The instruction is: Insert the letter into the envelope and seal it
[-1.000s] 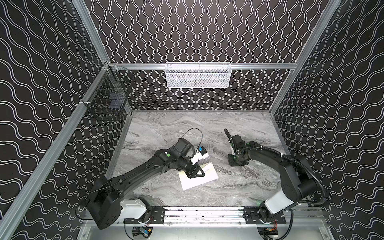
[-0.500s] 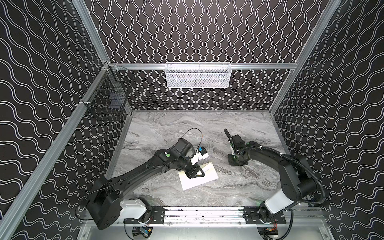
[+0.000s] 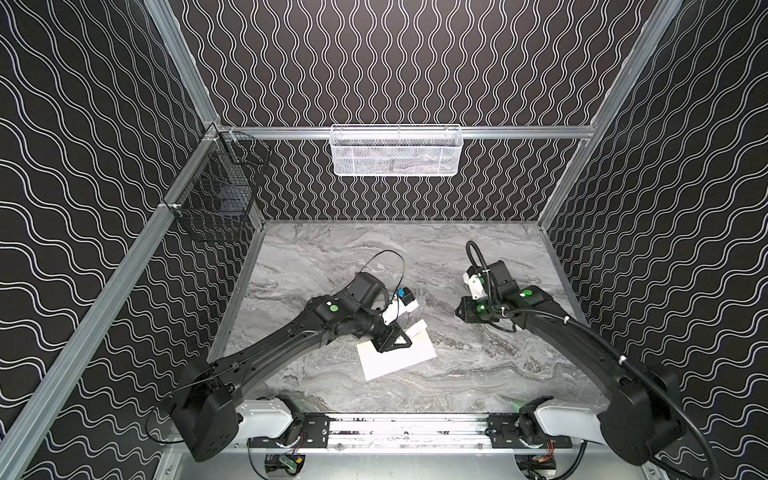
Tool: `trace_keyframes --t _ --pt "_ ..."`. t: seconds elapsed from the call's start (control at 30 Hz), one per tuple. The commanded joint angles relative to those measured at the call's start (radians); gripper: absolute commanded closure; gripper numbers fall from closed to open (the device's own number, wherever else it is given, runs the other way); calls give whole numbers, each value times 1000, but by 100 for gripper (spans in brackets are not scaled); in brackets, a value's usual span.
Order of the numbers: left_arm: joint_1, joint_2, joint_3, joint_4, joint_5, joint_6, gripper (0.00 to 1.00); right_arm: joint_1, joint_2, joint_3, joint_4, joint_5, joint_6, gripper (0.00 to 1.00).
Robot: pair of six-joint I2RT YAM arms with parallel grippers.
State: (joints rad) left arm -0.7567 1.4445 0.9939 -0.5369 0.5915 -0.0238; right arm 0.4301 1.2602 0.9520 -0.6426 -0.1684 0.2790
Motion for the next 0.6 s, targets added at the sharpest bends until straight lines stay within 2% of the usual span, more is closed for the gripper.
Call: trace_keyframes --t 0.0,0.37,0.57 --pt "3 -15 -6 55 11 14 100 1 -45 -6 12 -96 23 77" --pt "8 -13 66 4 62 91 100 1 -211 -13 23 -252 -14 80" --pt "20 -12 76 17 73 89 100 1 -271 -16 57 -407 -19 82"
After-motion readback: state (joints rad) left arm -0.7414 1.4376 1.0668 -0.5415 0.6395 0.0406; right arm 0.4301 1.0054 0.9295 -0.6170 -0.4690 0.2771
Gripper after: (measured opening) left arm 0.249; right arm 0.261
